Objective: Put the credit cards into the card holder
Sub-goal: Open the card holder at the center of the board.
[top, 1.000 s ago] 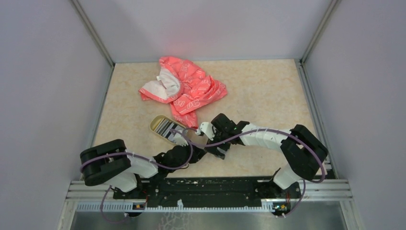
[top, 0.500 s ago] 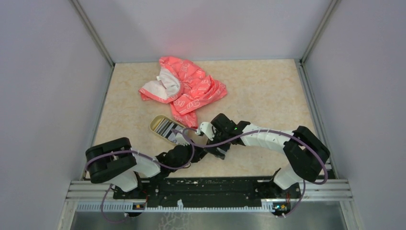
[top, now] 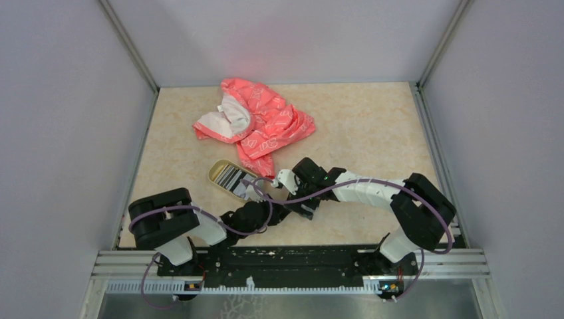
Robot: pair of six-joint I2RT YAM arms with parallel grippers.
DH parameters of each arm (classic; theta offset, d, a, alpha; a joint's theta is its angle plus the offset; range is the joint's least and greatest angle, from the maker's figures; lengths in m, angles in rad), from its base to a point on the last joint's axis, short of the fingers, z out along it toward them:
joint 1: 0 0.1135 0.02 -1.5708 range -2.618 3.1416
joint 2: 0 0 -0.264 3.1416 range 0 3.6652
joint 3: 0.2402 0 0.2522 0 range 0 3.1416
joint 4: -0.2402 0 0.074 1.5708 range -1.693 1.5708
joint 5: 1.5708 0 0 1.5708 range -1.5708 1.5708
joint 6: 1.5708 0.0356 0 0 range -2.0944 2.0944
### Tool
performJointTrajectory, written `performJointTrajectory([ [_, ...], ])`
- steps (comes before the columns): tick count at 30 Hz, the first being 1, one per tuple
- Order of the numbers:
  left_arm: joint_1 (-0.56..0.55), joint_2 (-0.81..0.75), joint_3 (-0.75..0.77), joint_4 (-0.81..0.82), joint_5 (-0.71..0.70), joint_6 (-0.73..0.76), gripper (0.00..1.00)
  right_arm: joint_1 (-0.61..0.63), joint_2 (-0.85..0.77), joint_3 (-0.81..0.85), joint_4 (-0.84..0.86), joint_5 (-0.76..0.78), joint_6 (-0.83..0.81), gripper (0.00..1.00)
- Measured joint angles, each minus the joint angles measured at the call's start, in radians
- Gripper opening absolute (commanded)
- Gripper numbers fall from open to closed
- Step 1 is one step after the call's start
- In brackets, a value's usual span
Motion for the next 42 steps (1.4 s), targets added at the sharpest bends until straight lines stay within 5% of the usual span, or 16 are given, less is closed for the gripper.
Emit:
performJointTrajectory([
  [18, 0.0, 0.015, -0.011, 0.068, 0.009, 0.001, 0.12, -0.022, 0.023, 0.04, -0.041, -0.036, 0.016, 0.47],
  [42, 0.003, -0.003, 0.05, 0.097, -0.013, 0.119, 0.12, -0.291, 0.079, 0.123, -0.179, -0.415, 0.007, 0.35],
])
